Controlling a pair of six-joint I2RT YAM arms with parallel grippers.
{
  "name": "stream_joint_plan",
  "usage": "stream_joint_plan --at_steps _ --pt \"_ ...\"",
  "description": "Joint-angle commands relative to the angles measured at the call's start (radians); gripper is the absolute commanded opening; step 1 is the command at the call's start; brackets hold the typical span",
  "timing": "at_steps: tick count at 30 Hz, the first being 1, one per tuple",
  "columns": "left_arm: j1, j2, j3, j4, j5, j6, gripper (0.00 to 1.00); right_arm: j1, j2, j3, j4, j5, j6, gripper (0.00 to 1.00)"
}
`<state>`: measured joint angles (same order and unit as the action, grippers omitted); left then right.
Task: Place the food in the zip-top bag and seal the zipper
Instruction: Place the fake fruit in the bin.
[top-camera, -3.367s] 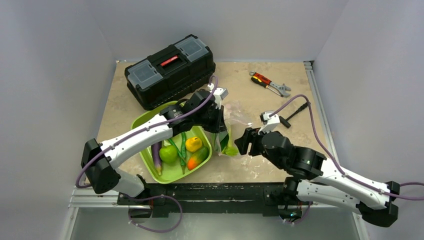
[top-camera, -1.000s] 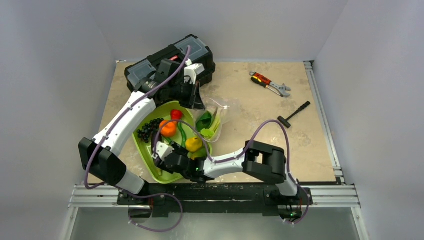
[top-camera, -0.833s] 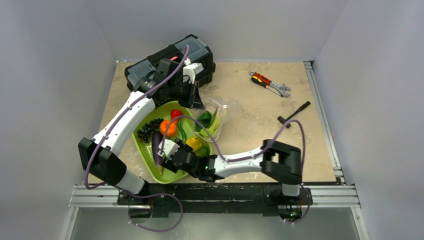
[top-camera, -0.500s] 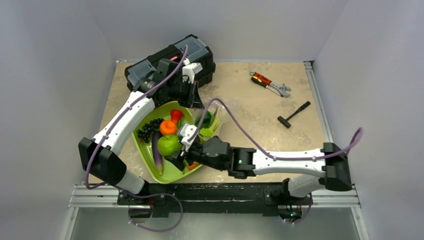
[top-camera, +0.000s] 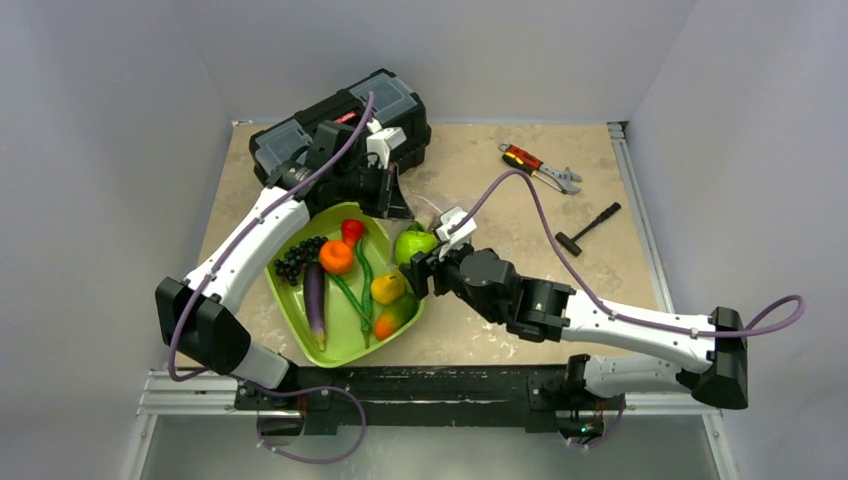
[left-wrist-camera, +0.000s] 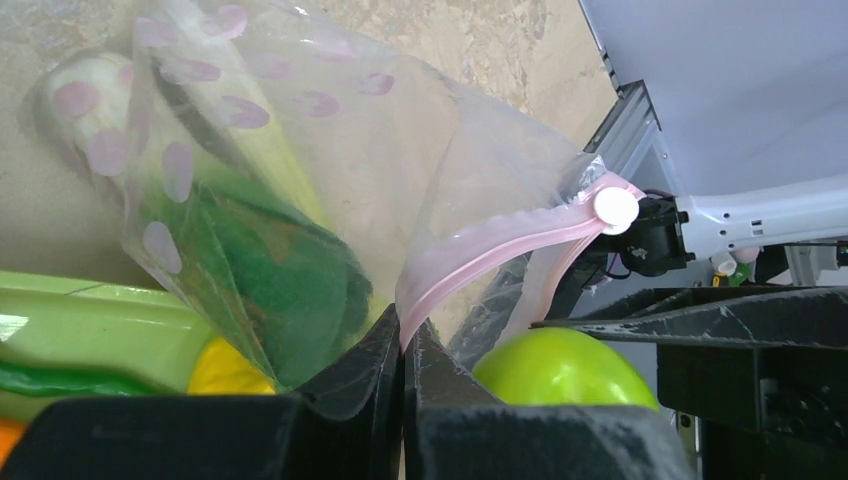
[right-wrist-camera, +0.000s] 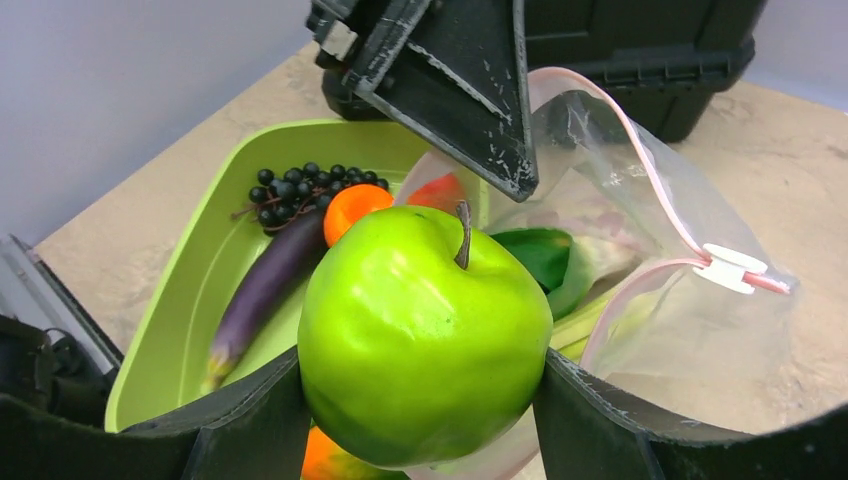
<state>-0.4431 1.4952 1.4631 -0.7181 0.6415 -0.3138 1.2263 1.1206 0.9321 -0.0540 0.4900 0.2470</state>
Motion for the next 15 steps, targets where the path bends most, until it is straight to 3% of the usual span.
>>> stream_joint_plan --at_steps 1,9,15 --pt "-0.023 -0.045 -0.002 0.067 0.047 -0.017 0.0 0.003 0.008 0.024 -0.051 0.133 0.084 0.0" --pt "-0.059 -0.048 -0.015 0.092 0.059 -0.024 0.0 0.003 0.071 0.064 -0.102 0.346 0.165 0.0" --pt "-0.064 -0.058 -0.018 0.1 0.071 -0.029 0.0 0.001 0.079 0.07 -0.168 0.502 0.214 0.2"
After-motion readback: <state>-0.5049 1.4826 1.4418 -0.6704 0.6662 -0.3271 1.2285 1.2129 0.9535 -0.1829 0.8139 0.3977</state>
